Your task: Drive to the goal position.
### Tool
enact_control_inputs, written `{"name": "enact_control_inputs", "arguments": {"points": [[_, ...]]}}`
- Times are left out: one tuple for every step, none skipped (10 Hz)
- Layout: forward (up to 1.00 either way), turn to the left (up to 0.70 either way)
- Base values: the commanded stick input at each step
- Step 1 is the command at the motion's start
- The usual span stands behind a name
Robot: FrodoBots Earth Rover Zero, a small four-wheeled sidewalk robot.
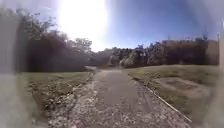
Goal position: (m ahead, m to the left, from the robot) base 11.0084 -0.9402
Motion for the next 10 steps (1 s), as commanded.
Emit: {"name": "enact_control_inputs", "arguments": {"points": [[1.0, 0.0], [1.0, 0.0], [1.0, 0.0], [1.0, 0.0], [1.0, 0.0], [1.0, 0.0], [1.0, 0.0], [1.0, -0.16], [1.0, -0.4], [1.0, -0.4]]}}
